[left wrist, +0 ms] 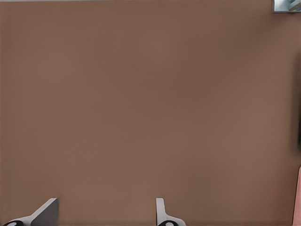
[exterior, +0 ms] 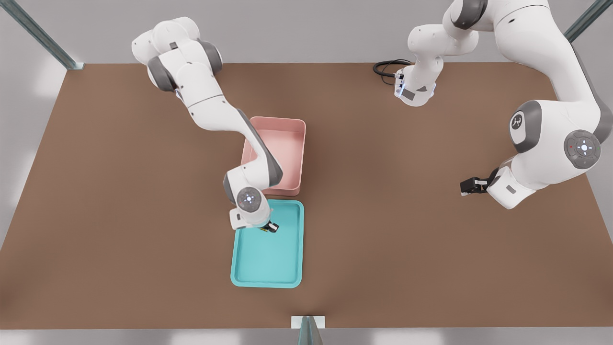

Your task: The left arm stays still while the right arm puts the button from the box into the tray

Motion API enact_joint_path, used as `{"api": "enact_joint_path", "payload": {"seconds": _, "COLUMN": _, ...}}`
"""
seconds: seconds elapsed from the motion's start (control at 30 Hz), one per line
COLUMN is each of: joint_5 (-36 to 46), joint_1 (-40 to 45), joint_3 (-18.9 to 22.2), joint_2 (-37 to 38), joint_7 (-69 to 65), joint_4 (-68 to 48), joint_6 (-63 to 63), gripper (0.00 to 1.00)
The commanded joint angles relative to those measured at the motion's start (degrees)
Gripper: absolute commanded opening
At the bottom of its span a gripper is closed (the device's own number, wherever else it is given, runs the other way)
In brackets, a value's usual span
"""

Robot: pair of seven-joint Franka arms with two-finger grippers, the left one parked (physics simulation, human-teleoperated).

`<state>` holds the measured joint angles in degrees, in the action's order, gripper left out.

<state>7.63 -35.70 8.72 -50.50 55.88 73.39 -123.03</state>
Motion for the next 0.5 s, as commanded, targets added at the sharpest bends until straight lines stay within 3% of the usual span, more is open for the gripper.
{"api": "enact_joint_path", "payload": {"seconds": 0.0, "joint_5": -0.1, "joint_1": 0.0, "joint_3": 0.0, "joint_2": -0.5, "joint_7": -0.4, "joint_4": -0.4, "joint_6": -1.6, "gripper": 0.47}}
{"api": "enact_joint_path", "payload": {"seconds": 0.13, "joint_5": -0.1, "joint_1": 0.0, "joint_3": 0.0, "joint_2": -1.7, "joint_7": -0.4, "joint_4": -1.3, "joint_6": -1.7, "gripper": 0.47}}
{"api": "enact_joint_path", "payload": {"seconds": 0.2, "joint_5": -0.1, "joint_1": 0.0, "joint_3": 0.0, "joint_2": -1.6, "joint_7": -0.8, "joint_4": -1.5, "joint_6": -1.7, "gripper": 1.00}}
{"api": "enact_joint_path", "payload": {"seconds": 0.33, "joint_5": 0.2, "joint_1": -0.1, "joint_3": 0.2, "joint_2": 0.5, "joint_7": -0.9, "joint_4": -1.6, "joint_6": -0.8, "gripper": 1.00}}
{"api": "enact_joint_path", "payload": {"seconds": 0.43, "joint_5": 0.2, "joint_1": -0.1, "joint_3": -0.3, "joint_2": 15.8, "joint_7": -2.4, "joint_4": -0.4, "joint_6": 15.5, "gripper": 1.00}}
{"api": "enact_joint_path", "payload": {"seconds": 0.47, "joint_5": 0.4, "joint_1": 2.3, "joint_3": 1.7, "joint_2": 21.0, "joint_7": -15.4, "joint_4": 0.3, "joint_6": 23.3, "gripper": 1.00}}
